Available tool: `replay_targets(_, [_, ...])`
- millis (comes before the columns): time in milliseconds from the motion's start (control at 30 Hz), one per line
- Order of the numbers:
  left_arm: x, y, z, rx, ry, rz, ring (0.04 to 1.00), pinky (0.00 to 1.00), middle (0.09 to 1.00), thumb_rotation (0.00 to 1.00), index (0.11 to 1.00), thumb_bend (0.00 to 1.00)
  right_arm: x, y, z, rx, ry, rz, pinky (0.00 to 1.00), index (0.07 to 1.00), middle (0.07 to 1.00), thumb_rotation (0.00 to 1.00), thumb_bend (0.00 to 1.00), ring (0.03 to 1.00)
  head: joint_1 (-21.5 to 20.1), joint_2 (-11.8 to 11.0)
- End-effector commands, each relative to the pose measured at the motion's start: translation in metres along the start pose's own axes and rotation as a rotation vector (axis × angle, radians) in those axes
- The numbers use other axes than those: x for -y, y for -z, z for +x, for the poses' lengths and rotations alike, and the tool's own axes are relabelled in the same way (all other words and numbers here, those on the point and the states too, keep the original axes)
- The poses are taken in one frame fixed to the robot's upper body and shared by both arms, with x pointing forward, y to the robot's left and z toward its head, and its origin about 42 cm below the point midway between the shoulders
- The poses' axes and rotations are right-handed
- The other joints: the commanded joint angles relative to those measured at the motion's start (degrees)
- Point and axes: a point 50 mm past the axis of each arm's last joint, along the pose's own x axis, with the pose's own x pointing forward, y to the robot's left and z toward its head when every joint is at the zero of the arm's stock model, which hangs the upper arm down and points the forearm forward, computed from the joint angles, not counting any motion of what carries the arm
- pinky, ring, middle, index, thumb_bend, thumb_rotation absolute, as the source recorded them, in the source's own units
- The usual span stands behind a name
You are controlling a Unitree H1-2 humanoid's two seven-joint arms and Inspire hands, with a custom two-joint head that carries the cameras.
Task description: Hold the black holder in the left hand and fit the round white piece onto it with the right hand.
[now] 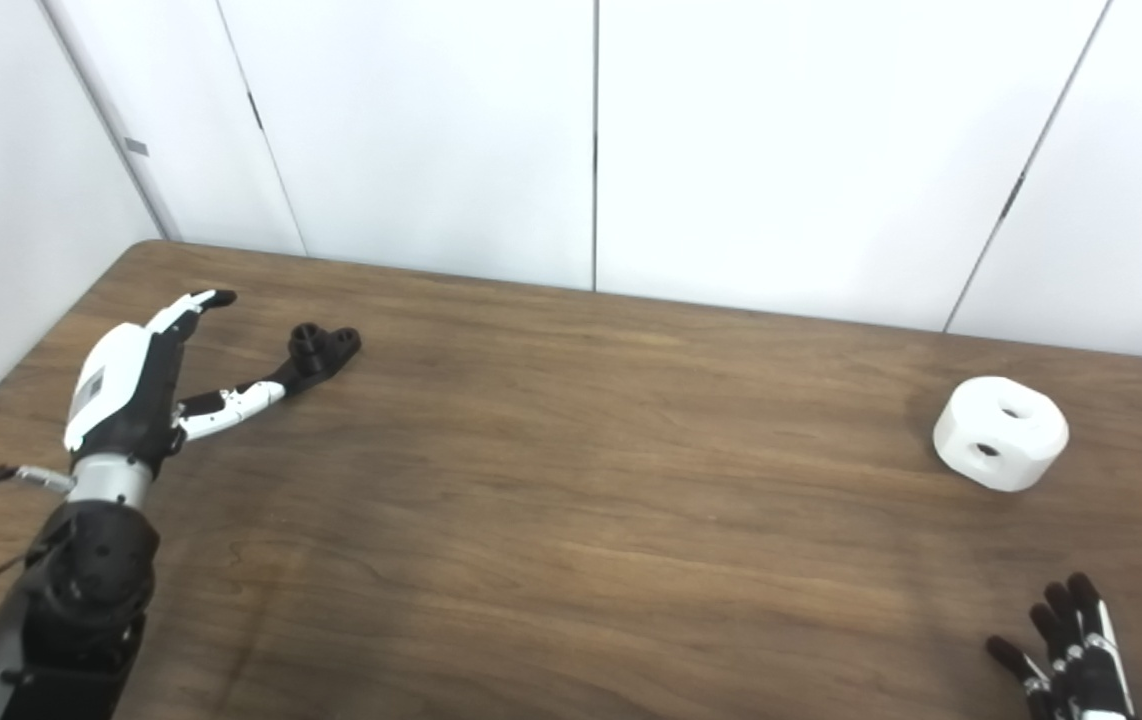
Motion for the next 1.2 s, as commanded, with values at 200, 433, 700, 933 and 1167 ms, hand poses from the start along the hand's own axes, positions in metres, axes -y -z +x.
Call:
replay_targets(200, [0.004,-0.003,0.031,0.019,-0.092,0.182,0.984,1.00,0.940,0.53,0.822,0.90,-0.001,0.001,-0.004,-0.025,-0.006,-0.012,0.87,1.000,0.974,1.00,0.59,0.967,0.1,0.2])
replay_targets(433, [0.021,-0.002,0.048,-0.019,-0.055,0.226,1.000,1.00,0.954,0.56,0.824,0.92,-0.002,0.000,-0.005,-0.022,0.000,-0.020,0.85,1.000,0.961,1.00,0.60,0.958,0.2,0.4])
replay_targets(700, [0.030,-0.002,0.062,-0.041,-0.039,0.285,0.994,1.00,0.952,0.56,0.810,0.94,-0.002,0.000,-0.006,-0.025,0.009,-0.032,0.84,1.000,0.966,1.00,0.60,0.962,-0.1,0.6])
replay_targets(933, [0.034,-0.001,0.074,-0.060,-0.031,0.297,0.984,1.00,0.940,0.52,0.797,0.92,-0.003,0.000,-0.007,-0.022,0.006,-0.029,0.84,1.000,0.964,1.00,0.58,0.958,-0.5,0.8])
replay_targets(1167, [0.037,-0.001,0.082,-0.065,-0.033,0.307,0.977,1.00,0.928,0.51,0.779,0.90,-0.005,-0.002,-0.008,-0.023,0.012,-0.029,0.83,0.996,0.956,1.00,0.59,0.950,-0.8,0.9])
